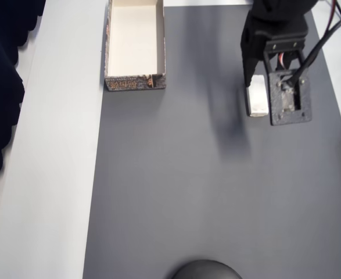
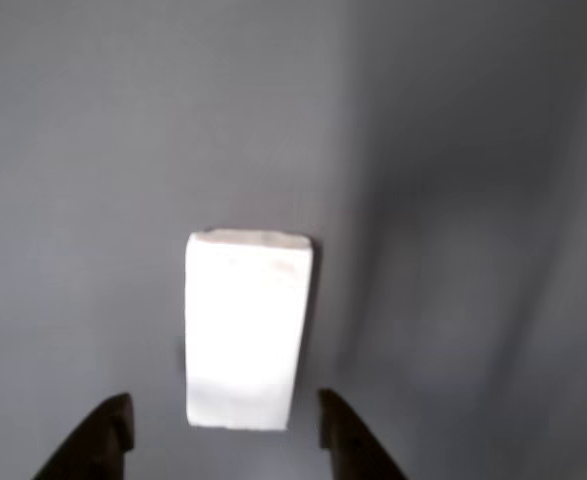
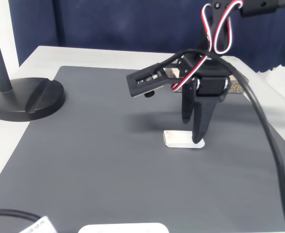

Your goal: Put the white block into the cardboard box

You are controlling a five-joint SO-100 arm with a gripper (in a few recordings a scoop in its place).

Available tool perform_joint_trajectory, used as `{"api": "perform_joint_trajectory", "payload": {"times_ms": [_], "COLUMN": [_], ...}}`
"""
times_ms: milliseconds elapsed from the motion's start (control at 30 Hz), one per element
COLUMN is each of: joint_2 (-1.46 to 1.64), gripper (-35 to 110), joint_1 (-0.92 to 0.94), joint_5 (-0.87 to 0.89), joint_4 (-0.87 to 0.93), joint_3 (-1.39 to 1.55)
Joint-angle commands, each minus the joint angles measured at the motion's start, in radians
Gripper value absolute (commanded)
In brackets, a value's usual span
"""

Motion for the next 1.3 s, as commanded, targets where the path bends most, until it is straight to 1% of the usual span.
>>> {"api": "perform_joint_trajectory", "payload": {"times_ms": [0,200,733,1267], "joint_2": [-0.009,-0.063,-0.132,-0.149], "gripper": [27,25,27,25], "joint_1": [0.008,-0.008,-0.009,-0.018], "joint_5": [0.012,-0.012,-0.005,-0.008], "joint_4": [-0.017,-0.029,-0.083,-0.083], "joint_3": [-0.086,-0.12,-0.143,-0.149]}}
